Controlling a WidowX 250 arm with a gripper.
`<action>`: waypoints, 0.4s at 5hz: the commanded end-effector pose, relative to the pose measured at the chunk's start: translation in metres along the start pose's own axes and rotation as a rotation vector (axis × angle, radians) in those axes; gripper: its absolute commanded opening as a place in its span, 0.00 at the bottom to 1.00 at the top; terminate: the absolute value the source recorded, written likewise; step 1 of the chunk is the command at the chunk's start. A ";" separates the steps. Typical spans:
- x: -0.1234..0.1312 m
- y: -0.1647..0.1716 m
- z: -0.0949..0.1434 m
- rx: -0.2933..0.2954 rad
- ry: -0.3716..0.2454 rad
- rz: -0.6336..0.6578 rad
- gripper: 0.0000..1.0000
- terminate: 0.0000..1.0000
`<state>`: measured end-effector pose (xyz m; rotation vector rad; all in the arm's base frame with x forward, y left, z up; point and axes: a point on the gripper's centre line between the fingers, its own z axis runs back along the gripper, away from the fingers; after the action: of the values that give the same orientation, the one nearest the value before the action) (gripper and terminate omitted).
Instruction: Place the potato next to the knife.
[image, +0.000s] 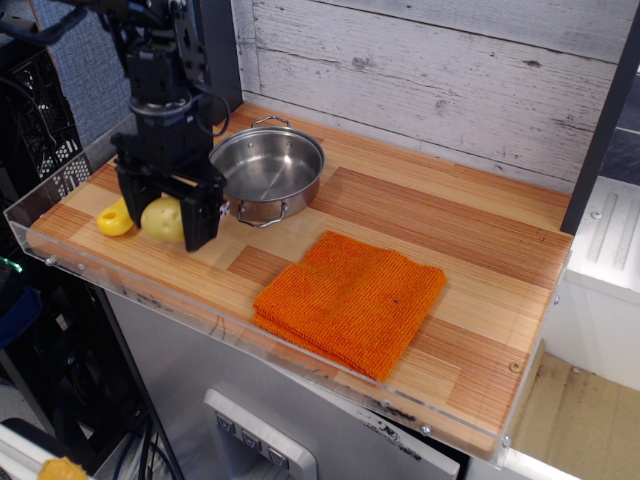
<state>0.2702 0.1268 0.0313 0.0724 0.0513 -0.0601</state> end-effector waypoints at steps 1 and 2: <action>-0.003 0.015 0.006 0.019 -0.002 0.044 0.00 0.00; -0.008 0.018 0.008 0.022 0.006 0.064 0.00 0.00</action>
<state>0.2646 0.1369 0.0263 0.0765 0.0918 -0.0030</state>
